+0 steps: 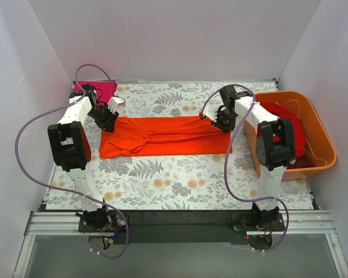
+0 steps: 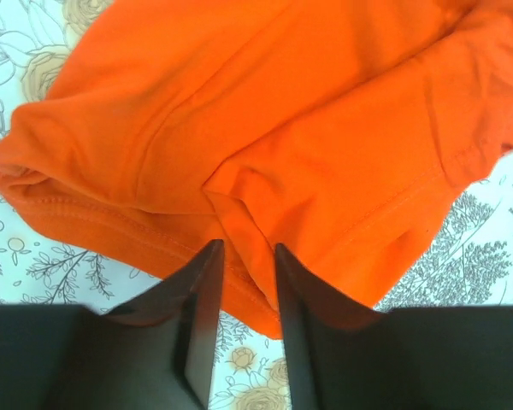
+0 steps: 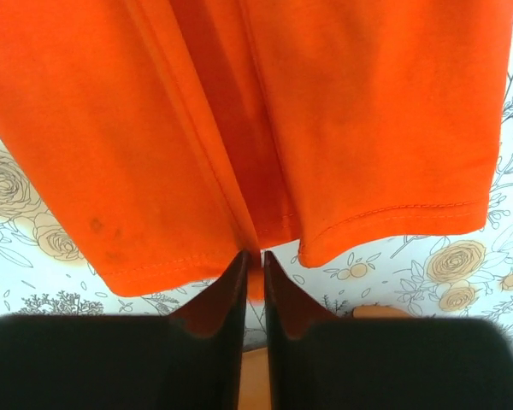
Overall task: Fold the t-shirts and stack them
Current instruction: Fold the tshirt
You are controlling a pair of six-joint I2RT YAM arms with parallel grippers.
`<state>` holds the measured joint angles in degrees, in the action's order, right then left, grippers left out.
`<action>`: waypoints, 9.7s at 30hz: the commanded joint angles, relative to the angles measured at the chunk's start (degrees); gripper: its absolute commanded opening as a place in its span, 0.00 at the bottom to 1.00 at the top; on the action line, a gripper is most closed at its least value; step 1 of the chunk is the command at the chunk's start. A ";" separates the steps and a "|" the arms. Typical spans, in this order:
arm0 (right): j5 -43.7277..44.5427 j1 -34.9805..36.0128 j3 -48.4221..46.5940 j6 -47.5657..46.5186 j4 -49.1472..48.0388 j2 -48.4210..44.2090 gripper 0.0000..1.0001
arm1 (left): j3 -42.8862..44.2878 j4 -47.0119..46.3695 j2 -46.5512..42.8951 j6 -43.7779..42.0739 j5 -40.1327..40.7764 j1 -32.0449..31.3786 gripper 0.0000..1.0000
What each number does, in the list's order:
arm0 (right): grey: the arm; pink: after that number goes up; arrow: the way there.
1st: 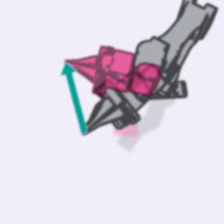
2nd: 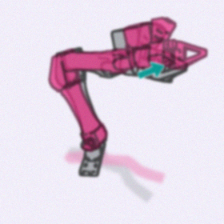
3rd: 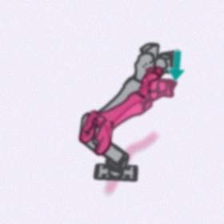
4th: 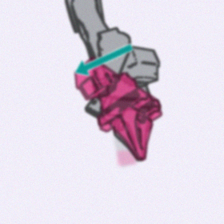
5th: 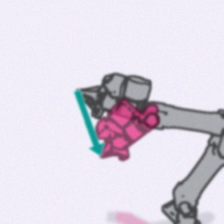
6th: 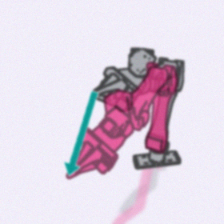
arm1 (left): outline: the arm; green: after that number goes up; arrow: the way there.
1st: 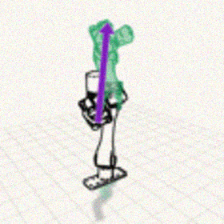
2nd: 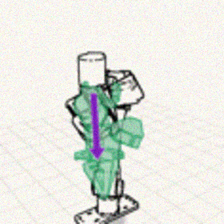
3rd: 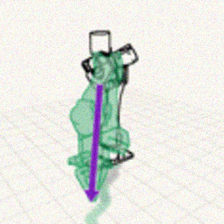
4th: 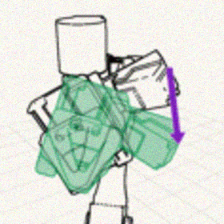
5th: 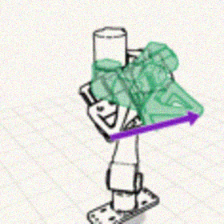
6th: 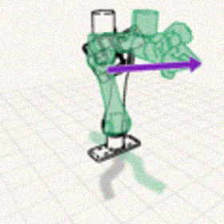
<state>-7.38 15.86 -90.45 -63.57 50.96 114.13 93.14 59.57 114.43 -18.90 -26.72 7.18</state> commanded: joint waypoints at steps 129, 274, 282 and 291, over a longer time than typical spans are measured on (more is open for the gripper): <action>-33.49 31.43 0.90 111.73 -54.82 17.36 0.04 | -21.17 -8.16 -9.76 51.59 -2.63 3.72 0.17; -6.33 19.20 32.09 24.02 -10.44 -13.76 0.01 | -2.86 -29.25 -7.01 55.02 -0.61 -15.79 0.73; -15.45 32.82 30.25 28.85 -12.37 -8.58 0.01 | -11.48 -25.91 -13.88 55.98 -0.26 -15.71 0.72; -26.02 42.16 20.06 37.73 -16.15 -8.81 0.04 | -20.54 -23.98 -18.54 56.51 -3.60 -15.71 0.64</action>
<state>-28.36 59.20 -68.45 -28.34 37.52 106.98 73.67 34.98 98.74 37.43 -27.79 -8.73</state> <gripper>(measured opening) 0.035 0.658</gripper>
